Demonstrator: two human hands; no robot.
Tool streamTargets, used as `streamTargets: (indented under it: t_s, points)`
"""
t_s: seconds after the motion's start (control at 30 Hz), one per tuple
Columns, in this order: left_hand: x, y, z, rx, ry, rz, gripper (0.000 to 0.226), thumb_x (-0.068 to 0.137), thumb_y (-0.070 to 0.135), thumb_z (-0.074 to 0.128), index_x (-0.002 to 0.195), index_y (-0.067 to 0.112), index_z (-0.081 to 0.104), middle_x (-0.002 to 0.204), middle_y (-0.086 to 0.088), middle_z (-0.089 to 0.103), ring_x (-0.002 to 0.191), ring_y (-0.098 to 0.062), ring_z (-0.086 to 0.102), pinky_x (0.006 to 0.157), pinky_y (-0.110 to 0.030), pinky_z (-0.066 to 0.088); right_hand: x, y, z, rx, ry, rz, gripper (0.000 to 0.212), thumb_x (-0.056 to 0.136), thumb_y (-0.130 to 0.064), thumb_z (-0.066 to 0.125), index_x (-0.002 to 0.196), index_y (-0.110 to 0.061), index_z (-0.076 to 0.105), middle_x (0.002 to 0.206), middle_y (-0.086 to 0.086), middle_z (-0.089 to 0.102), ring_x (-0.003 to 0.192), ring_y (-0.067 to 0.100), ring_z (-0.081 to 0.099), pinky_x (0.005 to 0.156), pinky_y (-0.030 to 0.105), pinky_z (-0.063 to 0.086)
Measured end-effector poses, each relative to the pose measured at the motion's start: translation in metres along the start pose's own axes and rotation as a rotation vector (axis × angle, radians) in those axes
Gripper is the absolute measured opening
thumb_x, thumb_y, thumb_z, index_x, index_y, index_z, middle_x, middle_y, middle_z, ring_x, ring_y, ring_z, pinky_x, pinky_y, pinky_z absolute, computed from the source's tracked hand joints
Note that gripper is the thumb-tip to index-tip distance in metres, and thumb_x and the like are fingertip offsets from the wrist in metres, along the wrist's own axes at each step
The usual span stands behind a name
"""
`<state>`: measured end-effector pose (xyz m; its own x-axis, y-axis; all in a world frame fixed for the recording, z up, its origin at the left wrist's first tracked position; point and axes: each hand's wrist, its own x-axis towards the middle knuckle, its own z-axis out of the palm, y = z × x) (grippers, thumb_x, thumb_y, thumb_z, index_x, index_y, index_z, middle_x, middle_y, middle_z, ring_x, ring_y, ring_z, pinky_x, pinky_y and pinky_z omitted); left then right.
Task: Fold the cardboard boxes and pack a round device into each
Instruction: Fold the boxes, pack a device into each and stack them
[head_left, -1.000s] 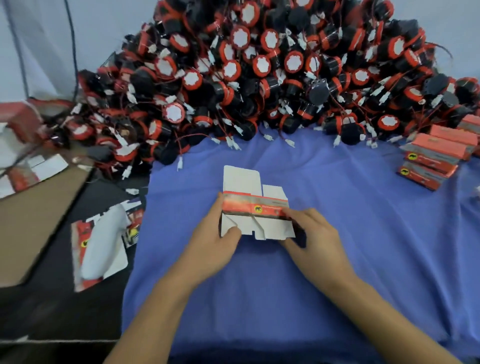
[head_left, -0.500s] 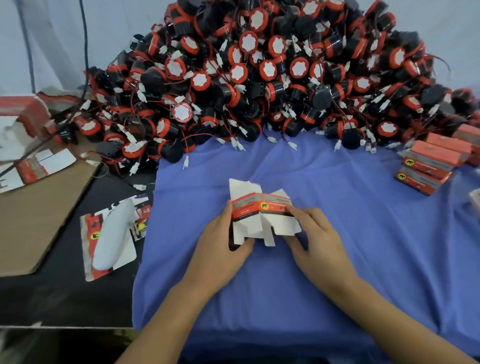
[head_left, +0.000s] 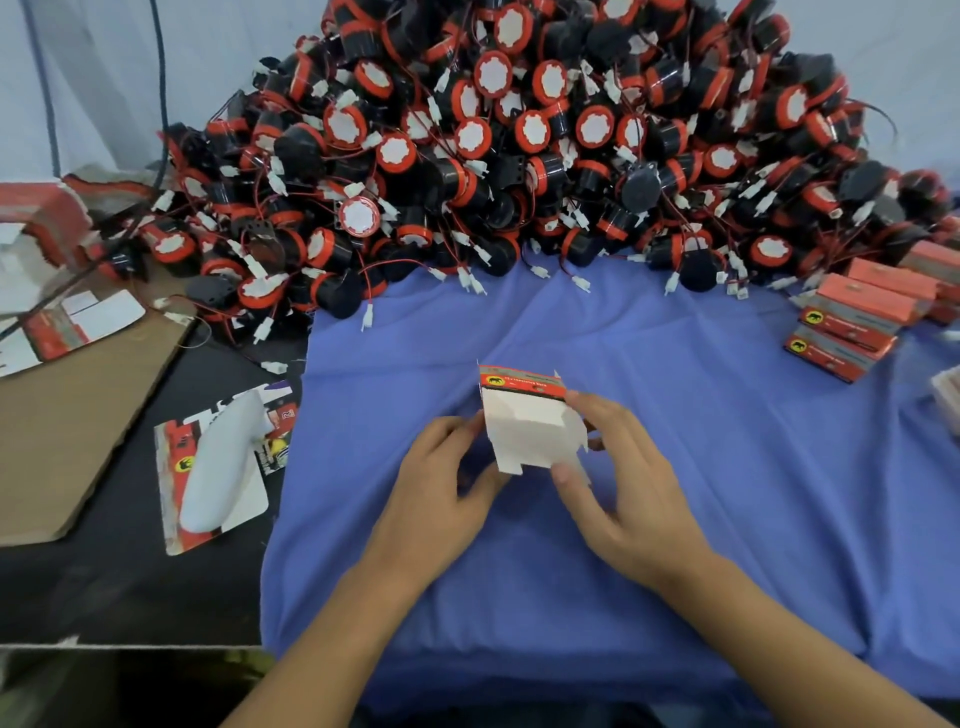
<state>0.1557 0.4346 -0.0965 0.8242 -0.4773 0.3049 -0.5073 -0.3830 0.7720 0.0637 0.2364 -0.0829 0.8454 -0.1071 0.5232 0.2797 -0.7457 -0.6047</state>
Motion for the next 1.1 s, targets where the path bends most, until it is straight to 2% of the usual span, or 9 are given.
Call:
streamTargets:
  t_s: [0.13,0.23,0.37,0.43,0.53,0.67,0.87,1.0,1.1]
  points:
    - [-0.001,0.002,-0.002,-0.042,0.071,-0.027,0.051,0.093,0.060,0.062,0.125,0.022,0.071,0.138,0.011,0.047,0.132,-0.010,0.049,0.096,-0.027,0.052,-0.002,0.000,-0.002,0.068,-0.059,-0.046,0.078,0.092,-0.033,0.063,0.160,-0.015,0.029,0.156,-0.005,0.039,0.142,0.021,0.042,0.109,0.026,0.040]
    - [-0.003,0.006,-0.006,-0.023,0.097,0.023,0.050,0.088,0.067,0.061,0.112,0.024,0.073,0.150,0.012,0.045,0.142,-0.013,0.040,0.108,-0.035,0.046,-0.003,-0.001,-0.001,0.099,-0.003,-0.080,0.070,0.093,-0.023,0.060,0.157,-0.011,0.033,0.157,0.002,0.037,0.144,0.021,0.040,0.106,0.019,0.040]
    - [-0.004,0.014,-0.013,-0.046,0.056,0.115,0.051,0.088,0.073,0.058,0.089,0.022,0.065,0.153,0.016,0.047,0.143,-0.013,0.039,0.112,-0.026,0.035,-0.007,-0.002,-0.006,0.170,0.027,-0.005,0.060,0.099,-0.032,0.055,0.154,-0.018,0.037,0.150,-0.003,0.049,0.126,0.024,0.055,0.102,0.035,0.047]
    - [-0.005,0.019,-0.015,-0.141,0.083,0.112,0.053,0.090,0.070,0.057,0.082,0.018,0.063,0.145,0.021,0.055,0.139,-0.011,0.047,0.110,-0.024,0.037,-0.006,-0.007,-0.007,0.224,0.067,0.076,0.061,0.097,-0.041,0.056,0.153,-0.023,0.039,0.143,-0.004,0.055,0.117,0.023,0.059,0.101,0.035,0.048]
    - [-0.003,0.032,-0.015,-0.330,0.076,0.039,0.072,0.092,0.075,0.053,0.088,0.005,0.069,0.111,0.014,0.073,0.115,-0.014,0.066,0.098,-0.040,0.051,0.006,-0.020,-0.009,0.317,0.154,0.188,0.065,0.093,-0.048,0.059,0.152,-0.024,0.045,0.133,-0.002,0.060,0.115,0.024,0.059,0.101,0.039,0.048]
    - [0.007,0.048,-0.014,-0.533,0.059,-0.134,0.044,0.082,0.077,0.062,0.079,0.034,0.057,0.079,0.018,0.064,0.077,-0.004,0.063,0.075,-0.019,0.049,0.020,-0.029,-0.010,0.509,0.123,0.355,0.064,0.088,-0.052,0.061,0.146,-0.027,0.051,0.127,-0.011,0.067,0.114,0.012,0.064,0.104,0.045,0.050]
    - [0.008,0.056,-0.004,-0.701,0.064,-0.261,0.034,0.092,0.048,0.061,0.118,0.027,0.062,0.099,-0.006,0.073,0.088,-0.014,0.073,0.074,-0.024,0.058,0.019,-0.035,0.007,0.632,0.158,0.443,0.056,0.088,-0.041,0.065,0.141,-0.029,0.054,0.116,-0.005,0.071,0.110,0.015,0.067,0.091,0.033,0.055]
    - [0.006,0.062,0.001,-0.787,0.127,-0.315,0.033,0.089,0.036,0.057,0.111,0.012,0.056,0.097,-0.004,0.070,0.083,-0.013,0.069,0.067,-0.024,0.056,0.016,-0.046,0.015,0.702,0.225,0.463,0.051,0.085,-0.036,0.064,0.135,-0.043,0.056,0.103,-0.012,0.071,0.097,0.006,0.069,0.079,0.021,0.054]
    - [0.004,0.067,0.007,-0.799,0.186,-0.303,0.025,0.087,0.030,0.054,0.107,0.016,0.052,0.095,0.000,0.067,0.083,-0.017,0.065,0.067,-0.029,0.057,0.014,-0.055,0.019,0.724,0.271,0.457,0.049,0.087,-0.026,0.059,0.131,-0.049,0.056,0.105,-0.007,0.069,0.097,0.009,0.068,0.075,0.020,0.055]
